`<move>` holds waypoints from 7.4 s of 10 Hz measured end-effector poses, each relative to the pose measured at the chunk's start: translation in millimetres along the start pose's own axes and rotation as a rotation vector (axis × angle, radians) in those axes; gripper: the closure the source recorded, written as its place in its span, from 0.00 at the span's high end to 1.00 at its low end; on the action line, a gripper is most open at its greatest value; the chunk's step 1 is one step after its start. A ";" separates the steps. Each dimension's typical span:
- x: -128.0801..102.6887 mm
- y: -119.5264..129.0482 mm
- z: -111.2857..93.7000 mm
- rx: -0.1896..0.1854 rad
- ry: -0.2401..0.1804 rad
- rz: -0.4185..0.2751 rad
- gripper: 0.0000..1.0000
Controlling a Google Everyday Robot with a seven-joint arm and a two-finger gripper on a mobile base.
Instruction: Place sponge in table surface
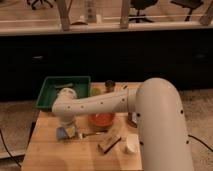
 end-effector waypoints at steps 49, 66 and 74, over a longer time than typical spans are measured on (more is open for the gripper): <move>-62.7 -18.8 31.2 -0.012 -0.285 -0.297 0.56; -41.4 -20.8 10.8 0.008 -0.283 -0.272 0.80; -24.6 -25.4 3.1 -0.001 -0.288 -0.273 0.80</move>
